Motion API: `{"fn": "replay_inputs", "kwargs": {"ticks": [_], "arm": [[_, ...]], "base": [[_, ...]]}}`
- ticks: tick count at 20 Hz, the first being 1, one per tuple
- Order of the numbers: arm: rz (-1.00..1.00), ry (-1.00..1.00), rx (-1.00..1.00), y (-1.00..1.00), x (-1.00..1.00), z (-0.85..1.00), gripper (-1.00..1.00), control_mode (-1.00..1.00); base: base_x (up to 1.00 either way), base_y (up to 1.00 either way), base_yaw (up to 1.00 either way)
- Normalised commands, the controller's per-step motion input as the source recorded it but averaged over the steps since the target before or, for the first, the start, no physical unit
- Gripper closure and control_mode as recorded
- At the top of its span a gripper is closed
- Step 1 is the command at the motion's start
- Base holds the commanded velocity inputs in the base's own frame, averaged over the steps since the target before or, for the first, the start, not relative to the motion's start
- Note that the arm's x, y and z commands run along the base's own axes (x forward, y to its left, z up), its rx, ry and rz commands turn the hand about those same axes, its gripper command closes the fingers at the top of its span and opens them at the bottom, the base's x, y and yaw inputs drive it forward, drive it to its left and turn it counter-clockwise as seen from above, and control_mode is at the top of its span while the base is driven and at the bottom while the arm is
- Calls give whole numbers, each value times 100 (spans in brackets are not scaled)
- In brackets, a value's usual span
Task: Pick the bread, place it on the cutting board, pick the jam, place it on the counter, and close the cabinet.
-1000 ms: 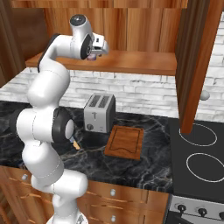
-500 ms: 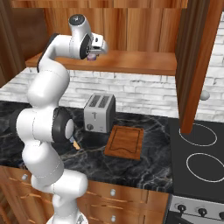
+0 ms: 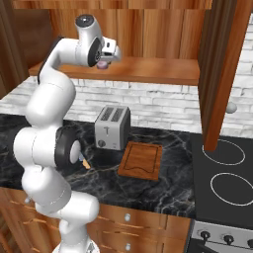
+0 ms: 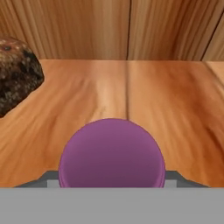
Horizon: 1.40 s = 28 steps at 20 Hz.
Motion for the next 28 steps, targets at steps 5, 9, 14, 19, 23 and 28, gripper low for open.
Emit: {"fn": "replay_inputs", "kwargs": {"ticks": [5, 9, 14, 19, 23, 28], "arm": [[0, 0, 0, -14, -55, 0, 100, -100], [0, 0, 0, -20, -64, 0, 100, -100], [0, -1, 0, -23, -69, -7, 100, -100], [0, -3, 0, -22, -70, -12, 100, -100], [0, -2, 0, -18, -67, -17, 100, -100], [0, -2, 0, -11, -69, -29, 100, -100]], "base": [[0, 0, 0], [0, 0, 0], [0, 0, 0], [0, 0, 0], [0, 0, 0], [0, 0, 0]]}}
